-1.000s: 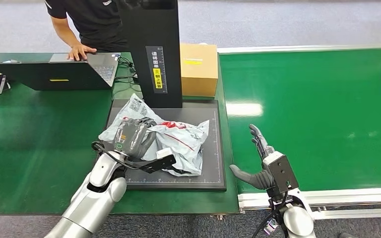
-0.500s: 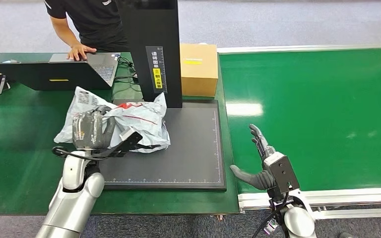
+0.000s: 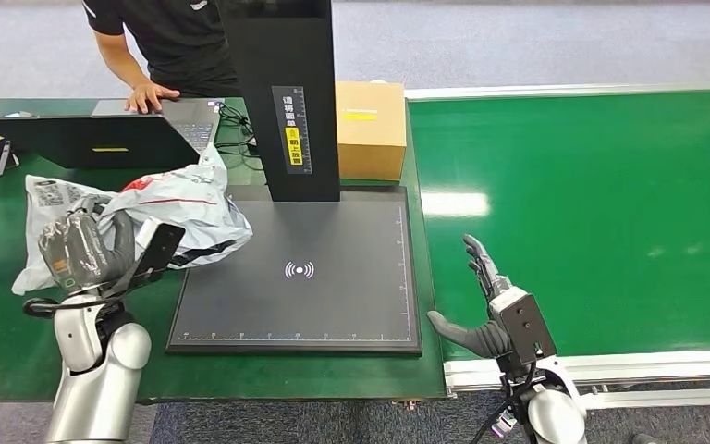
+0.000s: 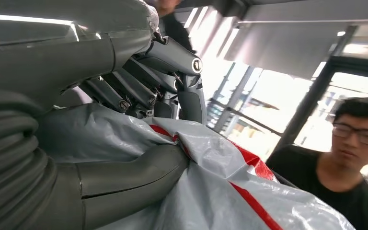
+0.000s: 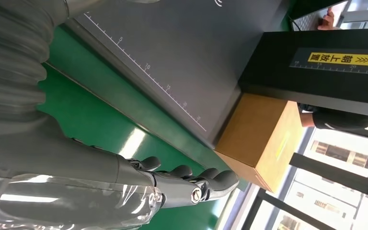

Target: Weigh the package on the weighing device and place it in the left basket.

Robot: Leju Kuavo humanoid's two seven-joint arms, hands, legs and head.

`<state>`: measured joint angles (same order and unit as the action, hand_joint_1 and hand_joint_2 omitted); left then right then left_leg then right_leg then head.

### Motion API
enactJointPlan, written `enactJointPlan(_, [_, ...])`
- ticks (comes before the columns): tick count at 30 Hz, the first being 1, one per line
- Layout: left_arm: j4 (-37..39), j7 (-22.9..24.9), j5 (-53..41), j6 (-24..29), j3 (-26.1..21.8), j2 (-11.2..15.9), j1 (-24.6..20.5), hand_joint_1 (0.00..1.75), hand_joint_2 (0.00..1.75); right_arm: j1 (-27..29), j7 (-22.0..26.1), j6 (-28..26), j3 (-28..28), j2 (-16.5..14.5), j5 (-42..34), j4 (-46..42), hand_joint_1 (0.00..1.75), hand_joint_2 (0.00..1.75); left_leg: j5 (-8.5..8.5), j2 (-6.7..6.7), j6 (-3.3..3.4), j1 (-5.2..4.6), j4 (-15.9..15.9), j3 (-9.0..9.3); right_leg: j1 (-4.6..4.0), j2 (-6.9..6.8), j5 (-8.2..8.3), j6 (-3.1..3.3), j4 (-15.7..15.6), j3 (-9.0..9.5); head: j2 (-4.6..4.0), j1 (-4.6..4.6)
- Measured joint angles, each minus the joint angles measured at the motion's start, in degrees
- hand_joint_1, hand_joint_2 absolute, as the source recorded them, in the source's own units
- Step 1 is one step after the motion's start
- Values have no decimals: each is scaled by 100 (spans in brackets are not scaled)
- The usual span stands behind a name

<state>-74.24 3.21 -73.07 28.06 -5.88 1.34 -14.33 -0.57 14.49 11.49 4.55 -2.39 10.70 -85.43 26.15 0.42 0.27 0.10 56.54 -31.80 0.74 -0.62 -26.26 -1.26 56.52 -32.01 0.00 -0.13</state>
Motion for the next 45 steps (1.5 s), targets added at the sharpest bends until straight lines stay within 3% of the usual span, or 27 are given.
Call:
enactJointPlan(10, [280,182,380,-27,-857,-15,-137,175,175,48,-1,-57,0,-99,99,-15,0,175,0,1,0,1,0,-2,-1,0,0,0,0,-2,0,-1])
enactJointPlan(25, [2154,527,383,-55,-1887,365,-871,175,175,-101,-11,-57,0,-123,163,73,0,175,-1,1,-1,1,0,-5,-1,1,0,1,2,-3,0,0])
enactJointPlan(34, [3007,788,134,-185,-2166,546,-1112,175,175,-152,-45,-56,-3,-123,194,105,0,175,-1,-1,-1,1,0,-6,0,-1,0,1,2,-2,0,0])
enactJointPlan(38, [3345,953,-2,-329,-2238,615,-1214,3,175,-200,-69,-46,-6,-123,201,113,0,175,-1,0,-1,1,0,-5,-1,0,1,1,2,-2,0,0])
enactJointPlan(45, [3808,942,-171,-211,-2355,681,-1347,0,175,-288,-105,-40,-9,-125,255,157,0,175,-2,-1,-1,1,0,-5,-1,0,0,1,3,-2,0,-1])
